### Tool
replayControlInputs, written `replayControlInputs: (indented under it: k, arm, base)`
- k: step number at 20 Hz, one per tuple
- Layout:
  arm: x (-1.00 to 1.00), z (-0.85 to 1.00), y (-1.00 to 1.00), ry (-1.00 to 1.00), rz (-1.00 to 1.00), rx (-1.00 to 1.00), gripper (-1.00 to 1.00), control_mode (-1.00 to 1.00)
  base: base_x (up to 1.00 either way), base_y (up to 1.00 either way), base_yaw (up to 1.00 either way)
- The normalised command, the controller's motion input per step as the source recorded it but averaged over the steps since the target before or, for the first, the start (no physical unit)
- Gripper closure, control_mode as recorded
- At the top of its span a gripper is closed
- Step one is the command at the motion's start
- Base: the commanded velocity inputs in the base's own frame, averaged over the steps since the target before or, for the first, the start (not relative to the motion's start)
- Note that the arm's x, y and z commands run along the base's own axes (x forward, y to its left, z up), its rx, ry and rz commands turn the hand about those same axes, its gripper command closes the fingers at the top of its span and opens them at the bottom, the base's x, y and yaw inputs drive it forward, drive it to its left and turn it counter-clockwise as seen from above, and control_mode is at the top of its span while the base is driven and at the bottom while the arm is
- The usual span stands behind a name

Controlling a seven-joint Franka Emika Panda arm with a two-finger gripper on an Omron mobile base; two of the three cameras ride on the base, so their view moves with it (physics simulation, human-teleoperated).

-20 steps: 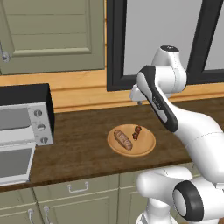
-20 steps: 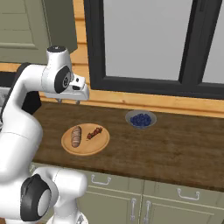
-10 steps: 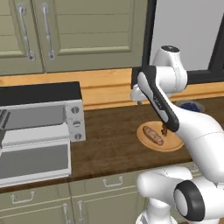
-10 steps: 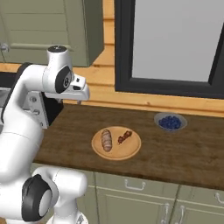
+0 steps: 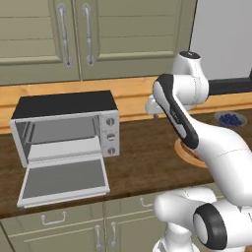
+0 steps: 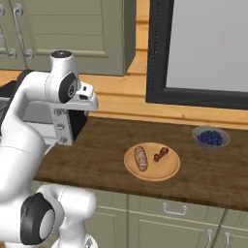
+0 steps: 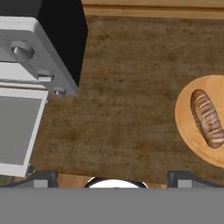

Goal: Pick up the kebab skewer and baguette bread, and place them inside the toaster oven. Close the toaster oven door and start by setting the timer.

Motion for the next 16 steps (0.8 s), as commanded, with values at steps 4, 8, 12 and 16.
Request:
replayControlInputs:
  k: [4, 8, 12, 16]
  arm:
    - [0.0, 0.0, 0.0, 0.0, 0.0, 0.0, -1.0, 1.0]
    - [0.0, 0.0, 0.0, 0.0, 0.0, 0.0, -1.0, 1.0]
    - [0.0, 0.0, 0.0, 0.0, 0.0, 0.0, -1.0, 1.0]
    - [0.0, 0.0, 0.0, 0.0, 0.0, 0.0, -1.0, 1.0]
  base:
    - [0.48, 0.05, 0.0]
    - [0.54, 0.0, -0.01]
    - [0.08, 0.0, 0.0]
    - [0.0, 0.0, 0.0]
